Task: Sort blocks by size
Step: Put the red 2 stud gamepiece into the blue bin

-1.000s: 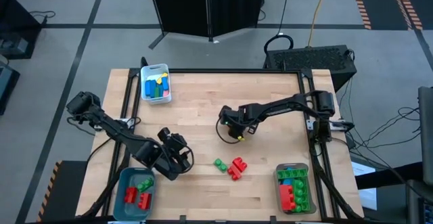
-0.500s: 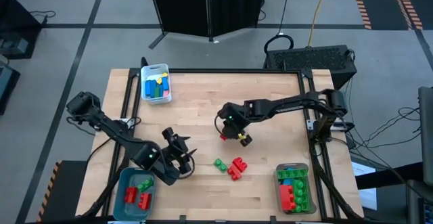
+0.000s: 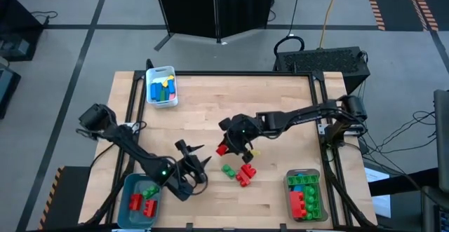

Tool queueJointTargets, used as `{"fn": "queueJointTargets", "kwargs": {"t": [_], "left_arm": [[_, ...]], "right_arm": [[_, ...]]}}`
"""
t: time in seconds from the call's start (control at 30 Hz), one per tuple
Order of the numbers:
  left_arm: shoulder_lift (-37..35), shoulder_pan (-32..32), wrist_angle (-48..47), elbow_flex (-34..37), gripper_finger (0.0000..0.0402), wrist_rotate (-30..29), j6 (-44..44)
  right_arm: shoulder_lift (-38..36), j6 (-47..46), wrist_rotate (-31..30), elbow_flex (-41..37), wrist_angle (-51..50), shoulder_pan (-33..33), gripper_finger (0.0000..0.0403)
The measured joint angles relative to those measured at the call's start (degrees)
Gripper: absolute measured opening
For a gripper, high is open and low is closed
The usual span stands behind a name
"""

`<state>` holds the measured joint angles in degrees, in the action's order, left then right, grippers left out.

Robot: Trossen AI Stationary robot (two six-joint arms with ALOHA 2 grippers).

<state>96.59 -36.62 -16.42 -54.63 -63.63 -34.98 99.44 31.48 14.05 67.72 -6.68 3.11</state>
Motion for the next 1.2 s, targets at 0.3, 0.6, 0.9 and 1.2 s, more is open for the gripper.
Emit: {"fn": "queueJointTargets", "kwargs": {"t": [0.3,0.6,0.9,1.2], "left_arm": [[1.7,-3.2,18.6,0.0,0.0233,-0.4,31.6],[1.7,1.0,31.8,0.0,0.0215,18.0,51.9],[1.7,5.7,32.8,0.0,0.0215,26.6,53.6],[1.3,3.7,30.8,0.0,0.0215,11.5,38.5]], "right_arm": [[0.1,0.7,8.7,0.0,-0.5,1.9,0.0118],[1.0,2.4,16.5,-0.1,-0.6,2.3,0.0118],[1.5,4.8,16.1,0.0,-2.7,3.6,0.0119],[1.2,3.8,13.4,0.0,-0.2,3.1,0.0119]]}}
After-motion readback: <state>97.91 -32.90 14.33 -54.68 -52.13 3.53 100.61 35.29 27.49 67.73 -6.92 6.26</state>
